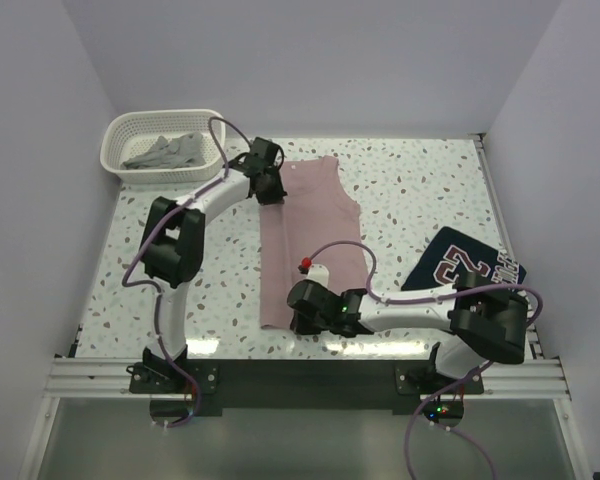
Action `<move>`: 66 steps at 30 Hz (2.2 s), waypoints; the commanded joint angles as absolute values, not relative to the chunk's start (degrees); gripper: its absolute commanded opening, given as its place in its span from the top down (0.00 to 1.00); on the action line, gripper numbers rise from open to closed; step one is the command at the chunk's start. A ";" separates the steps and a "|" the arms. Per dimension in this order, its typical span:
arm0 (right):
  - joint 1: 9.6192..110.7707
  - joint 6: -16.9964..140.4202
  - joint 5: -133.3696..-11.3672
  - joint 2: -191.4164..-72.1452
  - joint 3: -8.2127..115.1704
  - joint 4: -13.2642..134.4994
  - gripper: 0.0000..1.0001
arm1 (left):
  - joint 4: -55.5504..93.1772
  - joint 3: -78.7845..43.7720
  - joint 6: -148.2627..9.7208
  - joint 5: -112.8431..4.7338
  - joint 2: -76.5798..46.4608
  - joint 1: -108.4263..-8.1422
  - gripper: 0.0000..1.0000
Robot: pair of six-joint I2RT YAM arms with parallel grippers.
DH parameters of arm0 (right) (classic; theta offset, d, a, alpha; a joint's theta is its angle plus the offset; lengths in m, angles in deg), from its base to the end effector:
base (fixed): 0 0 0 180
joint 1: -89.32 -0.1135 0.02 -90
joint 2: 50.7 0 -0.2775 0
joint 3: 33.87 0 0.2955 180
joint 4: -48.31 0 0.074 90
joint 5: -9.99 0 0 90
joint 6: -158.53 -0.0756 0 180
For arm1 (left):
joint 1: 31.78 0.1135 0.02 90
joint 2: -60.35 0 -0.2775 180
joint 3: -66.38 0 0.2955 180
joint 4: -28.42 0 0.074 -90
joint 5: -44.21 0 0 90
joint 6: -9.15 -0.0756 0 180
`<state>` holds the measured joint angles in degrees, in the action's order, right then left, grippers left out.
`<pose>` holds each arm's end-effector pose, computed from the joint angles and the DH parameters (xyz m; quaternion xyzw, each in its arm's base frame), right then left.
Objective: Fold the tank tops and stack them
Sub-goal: Fold the tank top
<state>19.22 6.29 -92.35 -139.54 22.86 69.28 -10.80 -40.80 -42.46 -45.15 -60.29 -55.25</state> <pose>0.1355 0.3269 0.1157 -0.0307 0.9432 0.2468 0.2204 0.4952 -0.2141 0.1645 -0.1248 0.9392 -0.1599 0.2772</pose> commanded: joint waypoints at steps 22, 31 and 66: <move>18.83 -0.12 -100.66 -127.52 16.08 75.56 0.72 | -6.15 -43.07 -44.11 -44.91 -62.79 -57.45 0.68; 17.25 5.32 -106.90 -129.00 25.82 85.25 0.64 | -2.10 -40.01 -45.17 -43.17 -55.50 -56.49 0.53; 14.79 15.26 -98.11 -165.06 52.29 69.25 0.72 | 1.60 -31.46 -47.01 -51.68 -60.95 -45.76 0.83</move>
<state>15.08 14.14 -99.78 -165.37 50.84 68.95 3.85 -27.68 -43.22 -53.02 -60.10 -46.77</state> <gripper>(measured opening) 0.232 0.142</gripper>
